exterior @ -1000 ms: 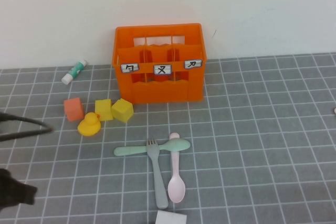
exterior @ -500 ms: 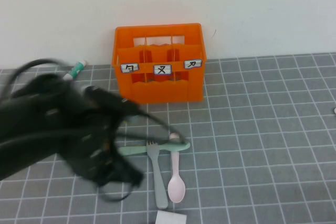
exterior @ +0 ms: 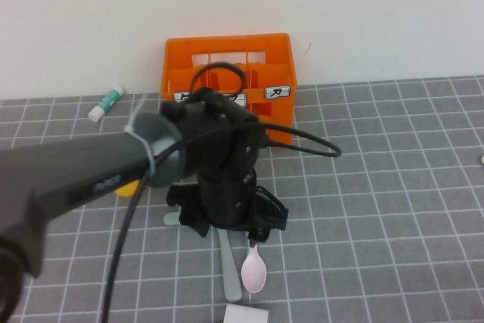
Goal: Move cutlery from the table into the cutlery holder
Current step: Pick up the fork
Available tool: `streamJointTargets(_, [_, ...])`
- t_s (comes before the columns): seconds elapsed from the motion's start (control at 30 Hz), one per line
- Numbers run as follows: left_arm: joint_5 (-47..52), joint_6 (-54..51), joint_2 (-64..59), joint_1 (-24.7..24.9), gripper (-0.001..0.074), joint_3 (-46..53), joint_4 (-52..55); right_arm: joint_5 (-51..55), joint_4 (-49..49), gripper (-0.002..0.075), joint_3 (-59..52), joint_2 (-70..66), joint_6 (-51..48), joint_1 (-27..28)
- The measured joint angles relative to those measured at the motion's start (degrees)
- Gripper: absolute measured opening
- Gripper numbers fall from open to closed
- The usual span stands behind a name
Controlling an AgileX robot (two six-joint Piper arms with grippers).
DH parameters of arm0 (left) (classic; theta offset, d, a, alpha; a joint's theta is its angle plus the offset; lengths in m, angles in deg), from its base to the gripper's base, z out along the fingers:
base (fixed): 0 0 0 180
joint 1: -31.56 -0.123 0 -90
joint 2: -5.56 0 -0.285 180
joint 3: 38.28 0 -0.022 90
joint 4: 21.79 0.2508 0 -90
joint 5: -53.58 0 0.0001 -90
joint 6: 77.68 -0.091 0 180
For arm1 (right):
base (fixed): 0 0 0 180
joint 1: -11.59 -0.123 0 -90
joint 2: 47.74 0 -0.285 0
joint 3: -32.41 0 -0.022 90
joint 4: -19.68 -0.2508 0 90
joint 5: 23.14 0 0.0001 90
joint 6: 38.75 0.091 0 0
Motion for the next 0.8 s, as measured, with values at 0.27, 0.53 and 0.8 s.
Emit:
streamJointTargets(0.27, [-1.16,5.94,-2.44,0.0,0.0557,-0.26,2.35,0.0,0.0,-0.0003,0.0,0.0,0.0,0.0])
streamJointTargets(0.53, [-5.68,10.97,-2.7,0.0,0.0557,0.98,3.61,0.0,0.0,-0.0003,0.0,0.0,0.0,0.0])
streamJointTargets(0.8, [-10.72,12.53,-1.8,0.0,0.0547,4.05,3.17,0.0,0.0,-0.0003,0.0,0.0,0.0,0.0])
